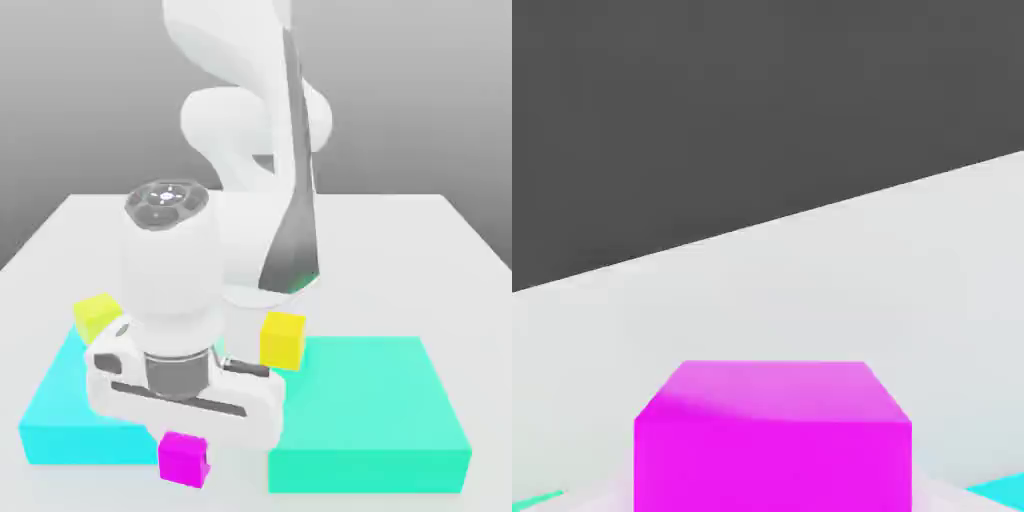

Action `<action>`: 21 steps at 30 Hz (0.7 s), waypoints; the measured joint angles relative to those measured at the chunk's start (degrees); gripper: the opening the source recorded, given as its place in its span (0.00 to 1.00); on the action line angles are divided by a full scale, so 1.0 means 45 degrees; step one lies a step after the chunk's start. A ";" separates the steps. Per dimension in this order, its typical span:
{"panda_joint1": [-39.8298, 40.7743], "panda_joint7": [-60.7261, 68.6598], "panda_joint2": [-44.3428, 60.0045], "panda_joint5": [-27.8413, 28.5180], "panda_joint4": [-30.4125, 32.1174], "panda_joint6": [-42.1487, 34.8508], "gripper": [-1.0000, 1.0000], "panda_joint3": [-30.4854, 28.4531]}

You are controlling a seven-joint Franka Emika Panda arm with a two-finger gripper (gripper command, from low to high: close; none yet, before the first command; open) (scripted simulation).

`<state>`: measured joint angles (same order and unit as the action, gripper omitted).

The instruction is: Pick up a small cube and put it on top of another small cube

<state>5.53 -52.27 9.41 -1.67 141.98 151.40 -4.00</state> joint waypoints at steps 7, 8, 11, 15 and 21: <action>0.0663 -0.1100 -0.3237 0.0422 0.1859 -0.1372 0.00 -0.0133; 0.0728 -0.1264 -0.3700 0.0490 0.2125 -0.1567 0.00 -0.0147; 0.1011 -0.1742 -0.5088 0.0676 0.2924 -0.2153 0.00 -0.0159; 0.1327 -0.2147 -0.5838 0.0791 0.3782 -0.2043 0.00 -0.0141; 0.1323 -0.2109 -0.4288 0.0711 0.4183 -0.0093 1.00 -0.0172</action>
<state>11.48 -61.76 -9.88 1.53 160.81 150.98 -4.77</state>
